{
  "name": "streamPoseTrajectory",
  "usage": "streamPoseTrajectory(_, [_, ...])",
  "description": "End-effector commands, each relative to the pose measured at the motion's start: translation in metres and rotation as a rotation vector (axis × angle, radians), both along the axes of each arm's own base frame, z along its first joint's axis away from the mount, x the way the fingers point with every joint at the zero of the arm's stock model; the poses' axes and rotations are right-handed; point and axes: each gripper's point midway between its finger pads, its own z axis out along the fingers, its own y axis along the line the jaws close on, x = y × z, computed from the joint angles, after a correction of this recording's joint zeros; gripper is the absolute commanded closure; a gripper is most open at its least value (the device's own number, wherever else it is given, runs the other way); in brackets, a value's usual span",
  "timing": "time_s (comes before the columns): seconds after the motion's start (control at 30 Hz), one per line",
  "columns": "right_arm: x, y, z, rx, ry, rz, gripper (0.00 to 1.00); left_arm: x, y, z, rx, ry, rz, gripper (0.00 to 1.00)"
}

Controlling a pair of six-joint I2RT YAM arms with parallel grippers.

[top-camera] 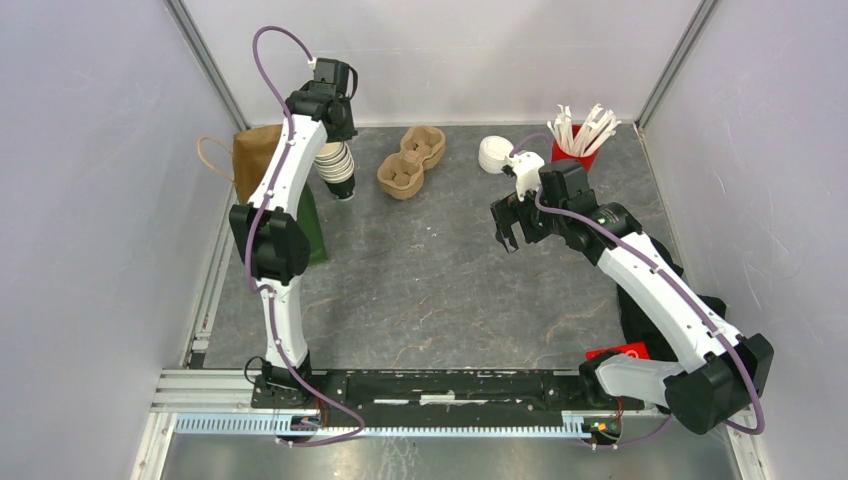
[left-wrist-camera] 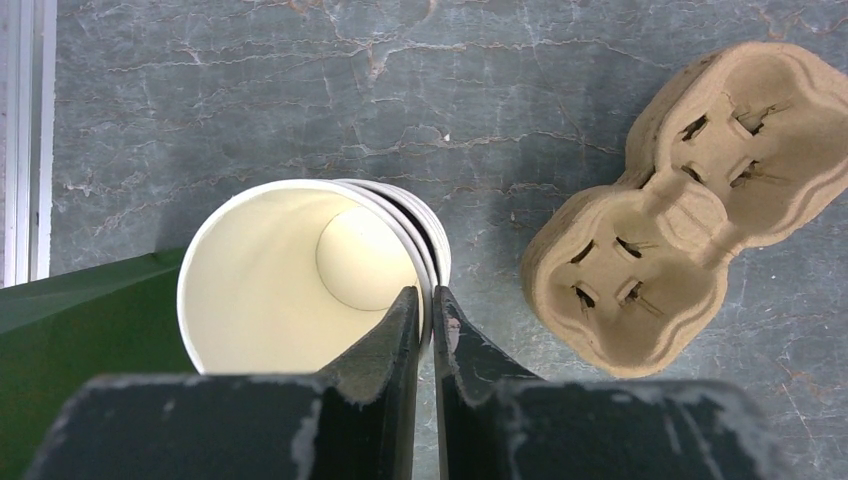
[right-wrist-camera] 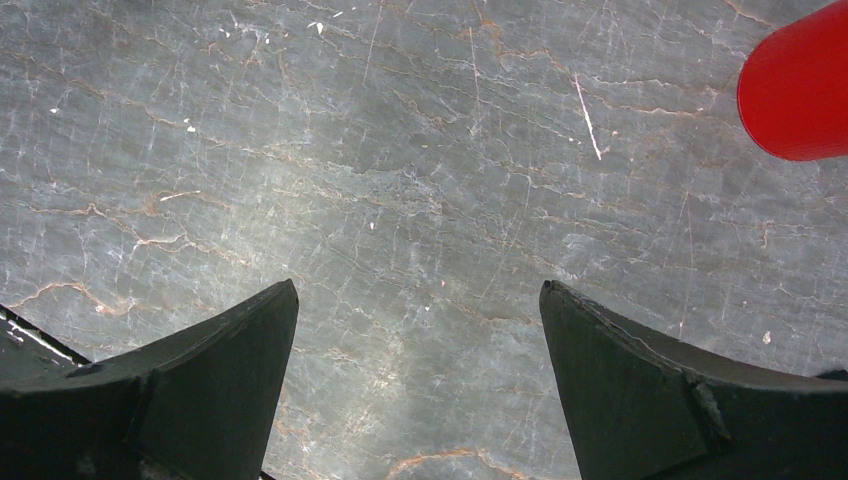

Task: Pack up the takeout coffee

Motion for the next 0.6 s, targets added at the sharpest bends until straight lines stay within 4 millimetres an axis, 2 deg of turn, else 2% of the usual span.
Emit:
streamPoseTrajectory(0.0, [0.008, 0.003, 0.011, 0.005, -0.051, 0.005, 0.02, -0.001, 0.007, 0.026, 0.013, -0.058, 0.016, 0.85])
streamPoseTrajectory(0.17, [0.009, 0.005, 0.012, 0.009, -0.052, 0.009, 0.02, 0.000, 0.009, 0.035, 0.028, -0.069, 0.013, 0.98])
streamPoseTrajectory(0.4, [0.010, 0.006, 0.014, 0.010, -0.059, 0.008, 0.02, -0.010, 0.016, 0.059, 0.121, -0.103, 0.038, 0.98])
streamPoseTrajectory(0.57, [0.010, 0.007, 0.012, 0.010, -0.051, 0.011, 0.02, -0.015, 0.012, 0.069, 0.187, -0.120, 0.038, 0.98])
